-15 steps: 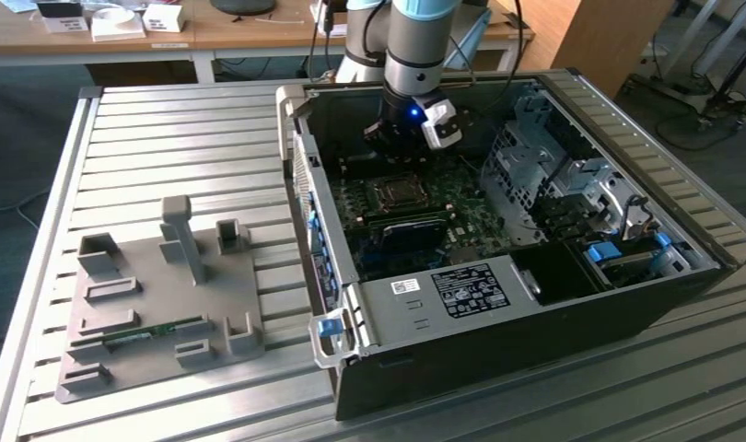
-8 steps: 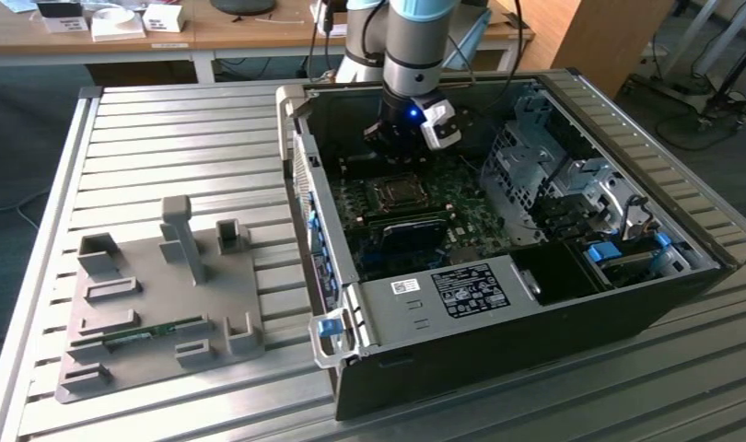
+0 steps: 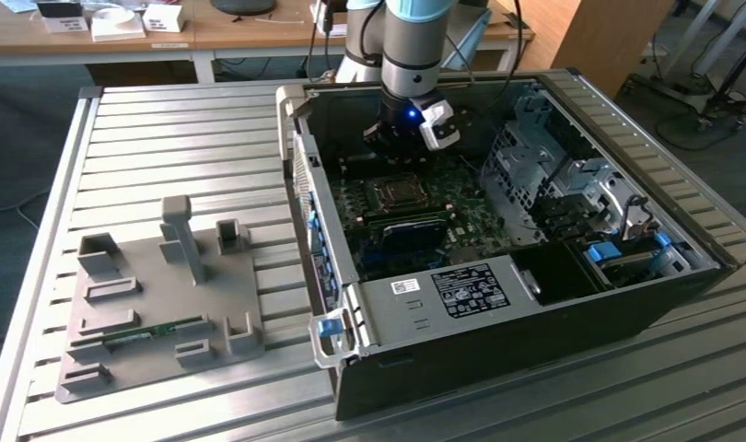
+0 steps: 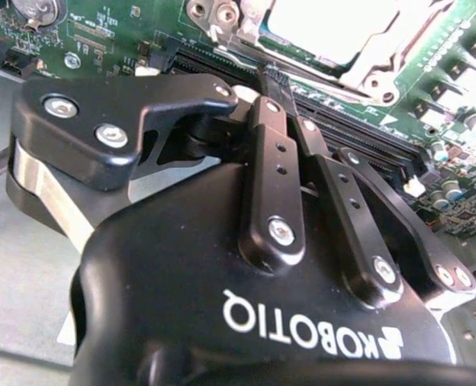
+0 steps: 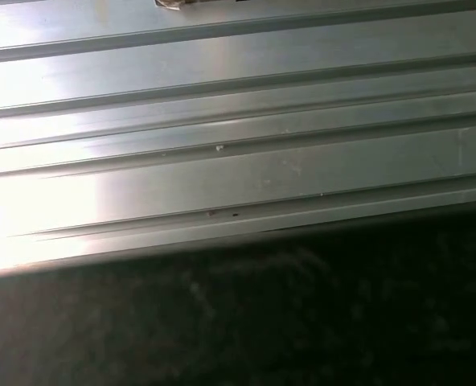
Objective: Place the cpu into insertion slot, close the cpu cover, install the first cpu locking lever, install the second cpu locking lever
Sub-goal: 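Install the first cpu locking lever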
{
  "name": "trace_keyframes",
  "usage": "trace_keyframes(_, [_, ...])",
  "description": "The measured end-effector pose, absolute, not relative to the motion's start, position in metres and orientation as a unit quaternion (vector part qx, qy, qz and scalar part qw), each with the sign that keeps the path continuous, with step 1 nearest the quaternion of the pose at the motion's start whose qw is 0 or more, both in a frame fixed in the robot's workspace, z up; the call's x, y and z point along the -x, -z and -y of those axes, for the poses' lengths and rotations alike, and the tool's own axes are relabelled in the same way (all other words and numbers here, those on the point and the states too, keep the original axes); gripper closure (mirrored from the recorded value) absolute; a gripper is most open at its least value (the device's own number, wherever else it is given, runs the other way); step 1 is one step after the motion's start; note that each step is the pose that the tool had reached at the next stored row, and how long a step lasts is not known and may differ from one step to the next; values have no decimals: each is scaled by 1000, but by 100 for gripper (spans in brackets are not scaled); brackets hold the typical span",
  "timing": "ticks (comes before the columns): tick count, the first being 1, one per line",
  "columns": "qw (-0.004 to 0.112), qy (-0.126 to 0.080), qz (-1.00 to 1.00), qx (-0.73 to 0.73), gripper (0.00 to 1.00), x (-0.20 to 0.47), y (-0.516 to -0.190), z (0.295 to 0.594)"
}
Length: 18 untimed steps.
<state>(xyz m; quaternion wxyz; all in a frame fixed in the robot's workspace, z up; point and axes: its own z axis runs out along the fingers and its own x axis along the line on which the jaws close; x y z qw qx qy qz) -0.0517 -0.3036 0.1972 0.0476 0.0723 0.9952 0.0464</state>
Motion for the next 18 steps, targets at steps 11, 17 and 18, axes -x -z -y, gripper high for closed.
trace_keyframes(11, [48,-47,-995,-72,89,52,-202,304])
trace_keyframes(17, [48,-46,-995,-74,89,51,-203,303])
trace_keyframes(18, [48,-46,-995,-75,89,51,-203,303])
